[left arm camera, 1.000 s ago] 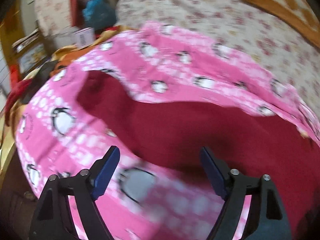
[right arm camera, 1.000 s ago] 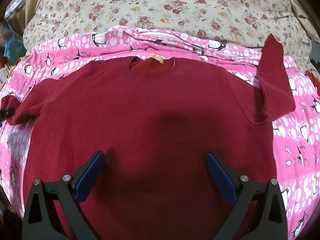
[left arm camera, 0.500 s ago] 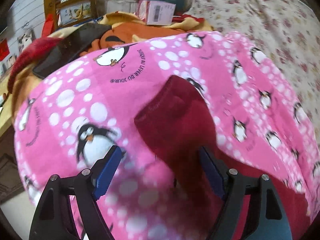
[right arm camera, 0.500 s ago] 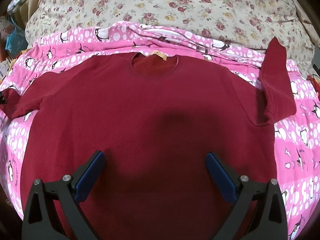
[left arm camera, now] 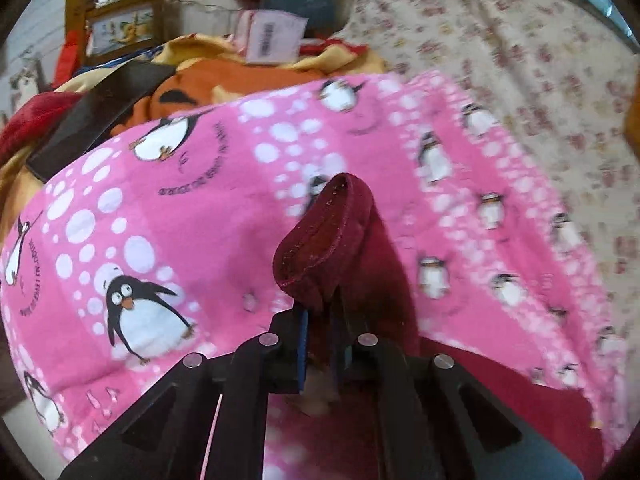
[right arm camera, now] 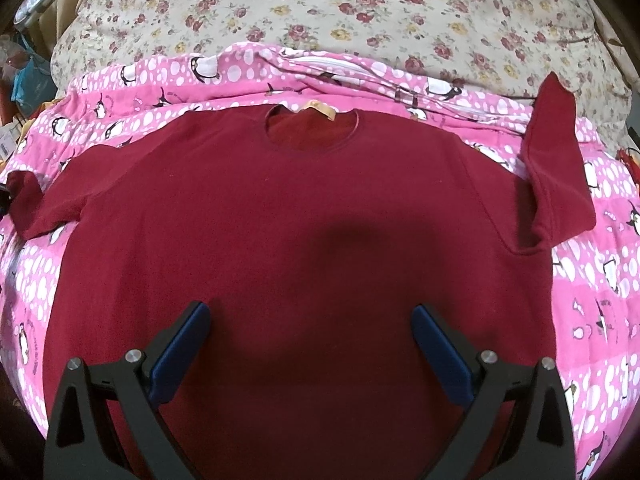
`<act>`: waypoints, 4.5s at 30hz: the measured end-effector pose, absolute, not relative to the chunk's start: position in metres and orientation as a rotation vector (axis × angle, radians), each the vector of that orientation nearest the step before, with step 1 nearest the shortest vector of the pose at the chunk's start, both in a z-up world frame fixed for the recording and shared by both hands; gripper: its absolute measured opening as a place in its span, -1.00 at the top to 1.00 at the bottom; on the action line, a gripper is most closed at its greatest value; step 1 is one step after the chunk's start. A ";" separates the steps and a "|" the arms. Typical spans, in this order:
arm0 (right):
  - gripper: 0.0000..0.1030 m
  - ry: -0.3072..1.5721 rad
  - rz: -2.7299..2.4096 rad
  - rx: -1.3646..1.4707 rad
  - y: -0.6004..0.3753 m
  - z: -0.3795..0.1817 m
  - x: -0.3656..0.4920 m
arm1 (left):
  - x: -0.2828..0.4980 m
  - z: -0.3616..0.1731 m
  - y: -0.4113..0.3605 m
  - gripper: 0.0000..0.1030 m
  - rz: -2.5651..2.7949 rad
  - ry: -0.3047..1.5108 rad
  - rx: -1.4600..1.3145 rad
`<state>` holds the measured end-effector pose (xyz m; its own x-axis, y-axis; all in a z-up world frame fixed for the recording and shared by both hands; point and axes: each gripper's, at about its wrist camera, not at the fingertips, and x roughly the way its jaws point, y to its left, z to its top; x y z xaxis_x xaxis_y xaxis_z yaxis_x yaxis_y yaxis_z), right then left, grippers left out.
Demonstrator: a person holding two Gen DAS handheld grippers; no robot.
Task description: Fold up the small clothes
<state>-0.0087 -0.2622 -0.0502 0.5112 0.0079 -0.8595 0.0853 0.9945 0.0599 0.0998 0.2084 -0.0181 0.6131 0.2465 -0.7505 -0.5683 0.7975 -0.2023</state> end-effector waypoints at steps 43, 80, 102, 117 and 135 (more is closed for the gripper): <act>-0.99 1.016 -0.176 0.283 -0.367 -0.042 -0.044 | 0.077 -0.029 -0.167 0.61 -0.524 1.023 -0.172; -0.86 1.059 0.149 0.393 -0.346 -0.003 -0.011 | 0.052 -0.013 0.019 0.39 0.050 0.954 -0.215; 0.84 0.854 0.090 0.229 -0.325 0.001 0.076 | 0.060 -0.026 0.028 0.39 0.086 0.990 -0.229; 0.84 0.978 -0.141 0.162 -0.391 -0.058 0.077 | 0.062 -0.035 0.007 0.39 0.021 1.024 -0.180; 0.84 0.958 -0.143 0.140 -0.393 -0.057 0.077 | 0.081 -0.024 -0.008 0.39 -0.166 0.967 -0.382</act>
